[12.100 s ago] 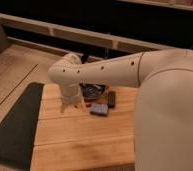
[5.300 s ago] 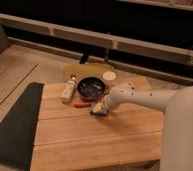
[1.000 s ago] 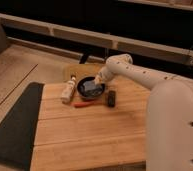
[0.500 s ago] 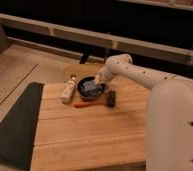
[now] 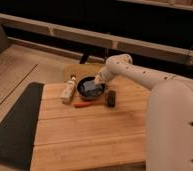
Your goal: Place the white sponge in the ceramic bowl
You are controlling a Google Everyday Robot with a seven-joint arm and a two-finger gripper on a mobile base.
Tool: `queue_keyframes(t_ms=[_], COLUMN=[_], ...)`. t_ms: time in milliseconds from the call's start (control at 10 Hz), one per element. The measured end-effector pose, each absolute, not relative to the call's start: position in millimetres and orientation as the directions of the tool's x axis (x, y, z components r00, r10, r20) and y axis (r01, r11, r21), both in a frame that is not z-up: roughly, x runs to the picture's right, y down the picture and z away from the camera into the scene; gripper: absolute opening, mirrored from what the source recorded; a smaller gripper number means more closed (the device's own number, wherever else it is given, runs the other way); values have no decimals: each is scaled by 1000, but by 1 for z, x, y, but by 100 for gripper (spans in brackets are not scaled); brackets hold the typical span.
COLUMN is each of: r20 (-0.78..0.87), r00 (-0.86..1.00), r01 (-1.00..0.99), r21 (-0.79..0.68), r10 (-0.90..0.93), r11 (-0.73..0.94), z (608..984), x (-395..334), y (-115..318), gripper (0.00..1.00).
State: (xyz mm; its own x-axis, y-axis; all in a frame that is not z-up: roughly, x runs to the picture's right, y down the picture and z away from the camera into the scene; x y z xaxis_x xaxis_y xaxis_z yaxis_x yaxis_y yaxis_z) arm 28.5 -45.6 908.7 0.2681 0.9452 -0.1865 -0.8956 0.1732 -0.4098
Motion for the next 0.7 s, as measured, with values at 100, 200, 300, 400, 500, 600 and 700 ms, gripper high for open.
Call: queue_keyframes(t_ms=[100,200,300,400,500,600,700], r20=[-186,-187,-186,-186,-187,-186,-186], r00=[268,268,268,268,268,268,268], r01=[-896,-896,-896,-896,-896,-896,-896], r21=[-410,-410,-410,-410,-410,-410,-410], r10=[945,945,945,945,945,945,945], r11=[173,173,173,173,173,173,173], z=[909,909,909,909,909,909,909], x=[29,29,29,29,28,29,29], y=[-46,-46,-46,-46,-46,-46,-46], gripper=[57,67,76,79,80,80,80])
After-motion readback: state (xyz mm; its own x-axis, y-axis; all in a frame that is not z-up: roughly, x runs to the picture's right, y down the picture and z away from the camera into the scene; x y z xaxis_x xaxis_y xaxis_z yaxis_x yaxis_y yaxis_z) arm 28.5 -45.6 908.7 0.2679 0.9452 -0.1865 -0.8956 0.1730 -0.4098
